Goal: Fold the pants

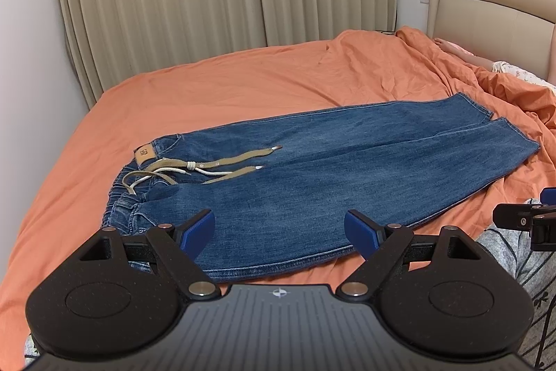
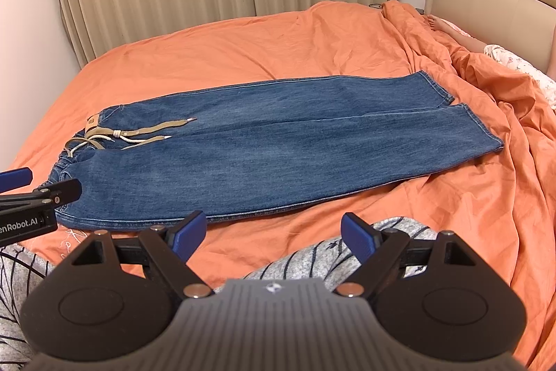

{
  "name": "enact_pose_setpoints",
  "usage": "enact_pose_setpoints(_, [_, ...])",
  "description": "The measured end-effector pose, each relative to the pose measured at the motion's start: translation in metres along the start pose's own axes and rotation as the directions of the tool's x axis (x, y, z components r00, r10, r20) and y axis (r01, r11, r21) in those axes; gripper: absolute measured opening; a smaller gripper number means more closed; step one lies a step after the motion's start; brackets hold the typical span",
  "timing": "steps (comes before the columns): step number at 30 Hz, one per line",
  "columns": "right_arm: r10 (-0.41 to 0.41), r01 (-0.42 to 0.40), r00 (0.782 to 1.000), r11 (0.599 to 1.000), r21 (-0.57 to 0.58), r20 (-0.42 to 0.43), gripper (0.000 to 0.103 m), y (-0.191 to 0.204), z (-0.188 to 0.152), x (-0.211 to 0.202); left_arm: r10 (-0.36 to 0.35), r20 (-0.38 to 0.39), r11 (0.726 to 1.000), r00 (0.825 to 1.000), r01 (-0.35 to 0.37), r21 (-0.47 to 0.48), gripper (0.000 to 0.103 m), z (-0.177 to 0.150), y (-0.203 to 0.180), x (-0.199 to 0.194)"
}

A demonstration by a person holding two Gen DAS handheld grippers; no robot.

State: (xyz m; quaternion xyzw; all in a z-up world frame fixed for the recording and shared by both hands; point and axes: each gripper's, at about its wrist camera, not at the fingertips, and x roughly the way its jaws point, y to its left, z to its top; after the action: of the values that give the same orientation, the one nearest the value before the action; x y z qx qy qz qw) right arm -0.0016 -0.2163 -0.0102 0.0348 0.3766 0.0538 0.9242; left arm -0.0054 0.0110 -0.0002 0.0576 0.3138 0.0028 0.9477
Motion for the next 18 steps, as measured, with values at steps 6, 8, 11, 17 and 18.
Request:
enact_pose_setpoints(6, [0.001, -0.001, 1.0, 1.0, 0.0, 0.001, 0.081, 0.0006, -0.0001, -0.0002, 0.001, 0.004, 1.0, 1.0, -0.001, -0.002, 0.098, -0.0002, 0.0014, -0.0023])
enact_pose_setpoints(8, [0.001, -0.001, 1.0, 1.0, 0.0, 0.0, 0.081, 0.0005, 0.0, -0.0001, 0.002, 0.004, 1.0, 1.0, -0.002, -0.001, 0.098, -0.0001, 0.0008, -0.0021])
enact_pose_setpoints(11, [0.004, -0.004, 1.0, 1.0, -0.003, 0.002, 0.081, 0.001, 0.0001, -0.0016, 0.001, 0.004, 1.0, 1.0, -0.001, -0.001, 0.098, -0.0002, 0.0008, -0.0022])
enact_pose_setpoints(17, [0.007, -0.007, 1.0, 1.0, -0.012, 0.009, 0.081, 0.0041, 0.0007, -0.0057, 0.002, 0.008, 1.0, 1.0, -0.002, -0.007, 0.098, 0.0022, 0.0047, -0.0045])
enact_pose_setpoints(18, [0.007, -0.007, 1.0, 1.0, -0.012, 0.01, 0.081, 0.0044, 0.0008, -0.0065, 0.001, 0.008, 1.0, 1.0, -0.001, -0.006, 0.098, 0.0021, 0.0045, -0.0046])
